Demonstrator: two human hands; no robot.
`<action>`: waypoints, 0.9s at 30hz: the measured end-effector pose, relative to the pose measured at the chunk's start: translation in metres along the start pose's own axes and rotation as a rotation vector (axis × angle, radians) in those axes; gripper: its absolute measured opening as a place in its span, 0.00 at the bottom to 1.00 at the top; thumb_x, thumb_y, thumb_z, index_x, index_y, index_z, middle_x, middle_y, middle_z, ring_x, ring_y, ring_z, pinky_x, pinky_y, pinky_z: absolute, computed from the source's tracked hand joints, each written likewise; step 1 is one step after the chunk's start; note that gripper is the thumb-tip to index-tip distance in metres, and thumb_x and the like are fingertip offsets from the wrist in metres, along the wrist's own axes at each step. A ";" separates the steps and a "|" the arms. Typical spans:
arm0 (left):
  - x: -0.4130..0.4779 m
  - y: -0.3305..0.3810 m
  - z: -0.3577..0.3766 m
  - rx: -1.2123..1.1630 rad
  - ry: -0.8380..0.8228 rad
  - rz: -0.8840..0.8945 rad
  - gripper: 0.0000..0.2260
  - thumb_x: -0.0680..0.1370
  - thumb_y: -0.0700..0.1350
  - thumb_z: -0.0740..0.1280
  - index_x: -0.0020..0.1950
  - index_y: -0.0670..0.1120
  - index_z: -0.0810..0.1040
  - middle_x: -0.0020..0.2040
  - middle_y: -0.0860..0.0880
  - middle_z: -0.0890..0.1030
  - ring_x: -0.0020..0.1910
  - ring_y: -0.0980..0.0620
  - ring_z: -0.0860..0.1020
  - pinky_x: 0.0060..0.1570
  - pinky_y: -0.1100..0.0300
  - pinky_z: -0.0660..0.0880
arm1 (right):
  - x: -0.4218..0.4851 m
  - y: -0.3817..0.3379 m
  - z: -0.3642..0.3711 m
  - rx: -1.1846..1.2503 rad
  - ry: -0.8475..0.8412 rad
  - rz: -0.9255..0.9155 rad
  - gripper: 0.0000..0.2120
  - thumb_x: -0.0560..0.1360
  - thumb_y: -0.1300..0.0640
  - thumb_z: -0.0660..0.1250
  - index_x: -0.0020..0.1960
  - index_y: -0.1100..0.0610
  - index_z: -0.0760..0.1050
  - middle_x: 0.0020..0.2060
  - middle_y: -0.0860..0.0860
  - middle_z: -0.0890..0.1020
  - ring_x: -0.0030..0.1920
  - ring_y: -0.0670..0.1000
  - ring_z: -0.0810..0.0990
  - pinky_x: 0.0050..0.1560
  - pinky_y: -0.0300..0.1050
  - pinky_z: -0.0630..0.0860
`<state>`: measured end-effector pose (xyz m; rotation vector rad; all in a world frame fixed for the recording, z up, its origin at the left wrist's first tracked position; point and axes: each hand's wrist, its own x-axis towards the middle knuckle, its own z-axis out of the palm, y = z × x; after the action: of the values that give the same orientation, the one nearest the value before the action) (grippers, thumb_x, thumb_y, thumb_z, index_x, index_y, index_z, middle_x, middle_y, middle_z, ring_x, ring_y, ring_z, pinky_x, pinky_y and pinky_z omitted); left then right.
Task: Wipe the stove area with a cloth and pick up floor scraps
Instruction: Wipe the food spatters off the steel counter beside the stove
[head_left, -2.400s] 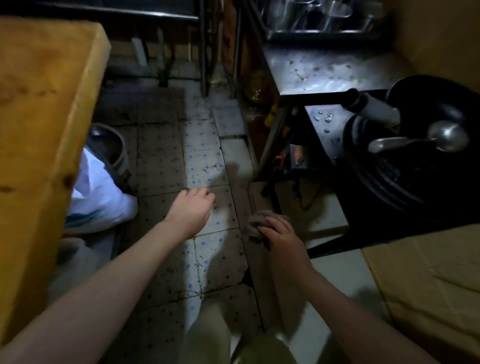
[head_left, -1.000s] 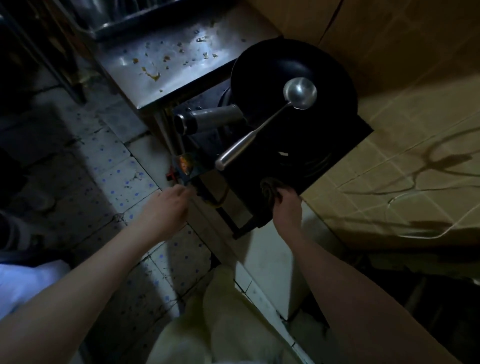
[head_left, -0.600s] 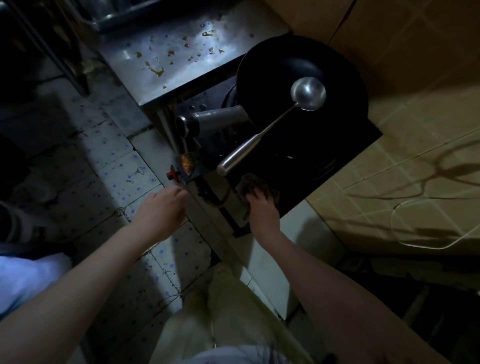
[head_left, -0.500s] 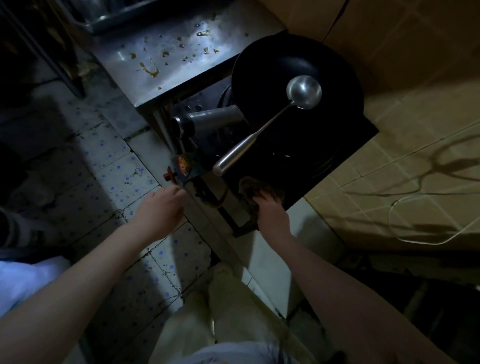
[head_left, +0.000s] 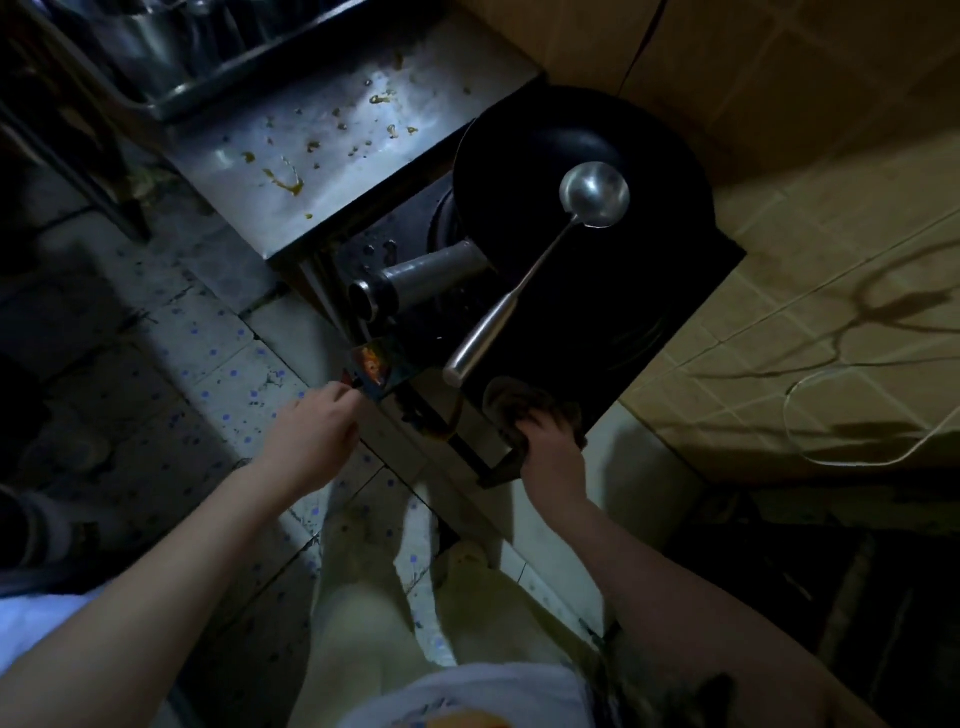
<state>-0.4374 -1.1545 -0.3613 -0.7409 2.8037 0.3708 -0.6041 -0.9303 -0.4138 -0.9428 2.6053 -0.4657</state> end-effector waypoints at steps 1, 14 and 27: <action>0.004 -0.006 -0.003 0.010 -0.004 0.021 0.12 0.78 0.44 0.62 0.62 0.46 0.74 0.62 0.46 0.75 0.56 0.47 0.76 0.52 0.54 0.75 | 0.000 -0.005 0.003 0.004 0.007 0.029 0.22 0.73 0.70 0.60 0.64 0.55 0.74 0.63 0.52 0.74 0.66 0.56 0.67 0.58 0.53 0.75; 0.070 -0.109 -0.056 0.265 -0.111 0.391 0.16 0.78 0.48 0.61 0.66 0.51 0.69 0.66 0.48 0.70 0.61 0.46 0.73 0.55 0.53 0.70 | 0.028 -0.003 -0.012 0.075 0.086 0.466 0.14 0.77 0.59 0.61 0.61 0.54 0.76 0.64 0.56 0.74 0.63 0.59 0.73 0.61 0.50 0.72; 0.107 -0.104 -0.065 0.243 -0.110 0.477 0.16 0.78 0.46 0.61 0.66 0.50 0.70 0.66 0.47 0.71 0.61 0.44 0.73 0.54 0.52 0.70 | 0.038 -0.096 0.049 0.090 0.224 0.539 0.20 0.72 0.69 0.62 0.61 0.55 0.75 0.58 0.56 0.77 0.59 0.62 0.74 0.47 0.56 0.78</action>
<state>-0.4845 -1.3100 -0.3483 0.0049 2.8226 0.1334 -0.5582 -1.0346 -0.4260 -0.1422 2.8537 -0.5550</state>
